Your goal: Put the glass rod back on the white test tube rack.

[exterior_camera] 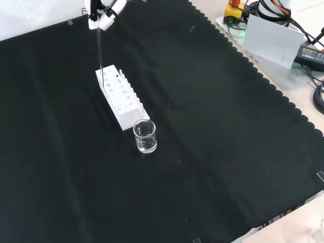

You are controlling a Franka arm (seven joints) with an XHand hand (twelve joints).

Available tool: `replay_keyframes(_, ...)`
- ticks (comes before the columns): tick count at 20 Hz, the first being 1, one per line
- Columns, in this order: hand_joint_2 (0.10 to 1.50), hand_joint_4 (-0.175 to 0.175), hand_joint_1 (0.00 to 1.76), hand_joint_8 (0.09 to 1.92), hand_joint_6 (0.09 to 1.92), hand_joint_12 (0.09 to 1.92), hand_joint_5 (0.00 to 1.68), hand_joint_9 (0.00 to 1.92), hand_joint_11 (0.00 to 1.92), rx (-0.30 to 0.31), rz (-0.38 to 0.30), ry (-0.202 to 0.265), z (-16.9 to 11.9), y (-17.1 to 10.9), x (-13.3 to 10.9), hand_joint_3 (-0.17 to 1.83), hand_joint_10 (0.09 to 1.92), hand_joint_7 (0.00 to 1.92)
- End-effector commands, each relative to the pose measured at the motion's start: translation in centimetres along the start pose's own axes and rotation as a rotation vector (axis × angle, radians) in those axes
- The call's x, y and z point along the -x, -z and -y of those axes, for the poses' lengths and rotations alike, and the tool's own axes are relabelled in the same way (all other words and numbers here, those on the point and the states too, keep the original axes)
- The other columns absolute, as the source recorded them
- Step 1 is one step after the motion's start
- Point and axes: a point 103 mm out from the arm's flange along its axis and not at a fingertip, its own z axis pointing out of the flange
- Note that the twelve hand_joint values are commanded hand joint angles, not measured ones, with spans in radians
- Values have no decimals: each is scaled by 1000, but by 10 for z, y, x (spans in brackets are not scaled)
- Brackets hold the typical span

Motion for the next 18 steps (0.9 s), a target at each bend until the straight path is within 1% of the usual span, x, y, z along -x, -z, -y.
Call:
replay_keyframes(1, 1030, -175, 1333, 348, 87, 633, 1449, 1842, 1578, 3, 10, -26, 3, 2, 21, -175, 155, 1494)
replay_keyframes(12, 1030, -175, 1333, 348, 87, 634, 1449, 1842, 1577, 7, 6, -71, 3, 8, 50, -175, 154, 1495)
replay_keyframes(18, 1030, -175, 1333, 349, 87, 634, 1449, 1843, 1578, -3, 8, -98, 5, 6, 68, -175, 154, 1494)
